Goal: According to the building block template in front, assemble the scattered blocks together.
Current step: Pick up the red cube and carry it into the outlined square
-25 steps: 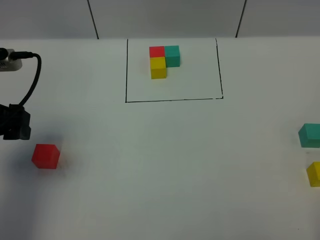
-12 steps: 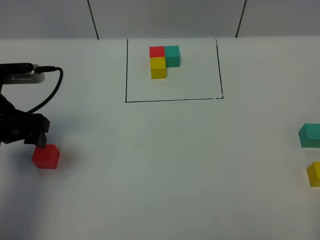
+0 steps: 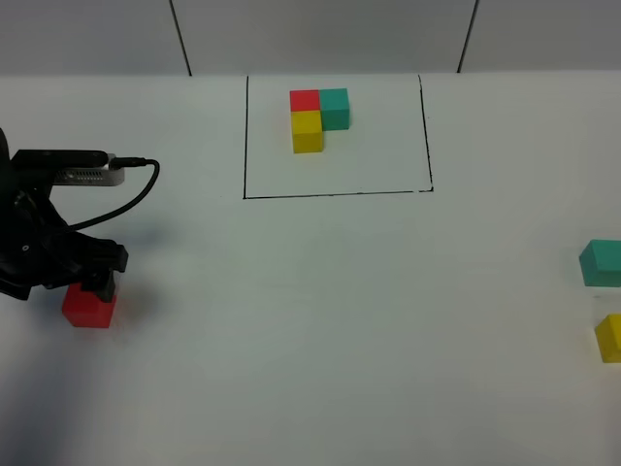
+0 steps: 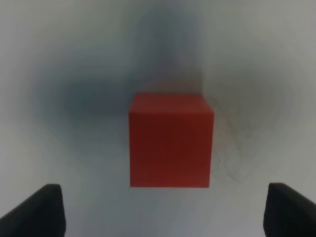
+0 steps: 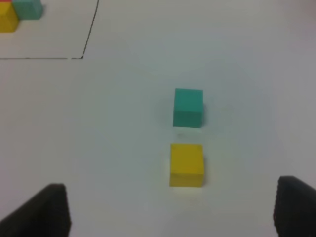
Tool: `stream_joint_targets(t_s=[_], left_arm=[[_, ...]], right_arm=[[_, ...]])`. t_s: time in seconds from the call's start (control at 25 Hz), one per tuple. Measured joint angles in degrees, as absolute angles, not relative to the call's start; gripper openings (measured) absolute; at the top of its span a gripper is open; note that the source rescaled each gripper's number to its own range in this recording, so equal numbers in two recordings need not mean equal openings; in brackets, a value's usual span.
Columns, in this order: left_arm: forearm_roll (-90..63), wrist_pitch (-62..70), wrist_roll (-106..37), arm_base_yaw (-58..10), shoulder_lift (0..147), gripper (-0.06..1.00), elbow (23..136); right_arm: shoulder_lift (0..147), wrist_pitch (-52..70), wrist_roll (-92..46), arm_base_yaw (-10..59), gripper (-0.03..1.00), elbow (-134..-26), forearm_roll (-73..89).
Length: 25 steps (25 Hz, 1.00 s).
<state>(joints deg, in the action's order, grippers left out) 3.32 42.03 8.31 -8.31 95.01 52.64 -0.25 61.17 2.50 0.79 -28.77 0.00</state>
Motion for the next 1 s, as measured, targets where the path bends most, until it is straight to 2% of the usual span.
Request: stream_joint_targets(t_s=[0.36,0.8,0.92,1.0], left_arm=[[3.4,35.4,8.6,-8.1,95.4,0.93,48.1],[3.1,31.6,9.9,-7.6,100.6,0.93,48.1],[3.1,31.6,9.9,-7.6,100.6,0.83,48.1],[3.1,31.6,9.9,-7.6,100.6,0.67,48.1]], right_arm=[[-0.2,61.2,2.5,0.8,0.70,-28.8,0.0],[-0.2,61.2,2.5,0.8,0.70,-28.8,0.0],[-0.2,61.2,2.5,0.8,0.70,-28.8,0.0],[-0.2,61.2,2.5,0.8,0.70,-28.8,0.0]])
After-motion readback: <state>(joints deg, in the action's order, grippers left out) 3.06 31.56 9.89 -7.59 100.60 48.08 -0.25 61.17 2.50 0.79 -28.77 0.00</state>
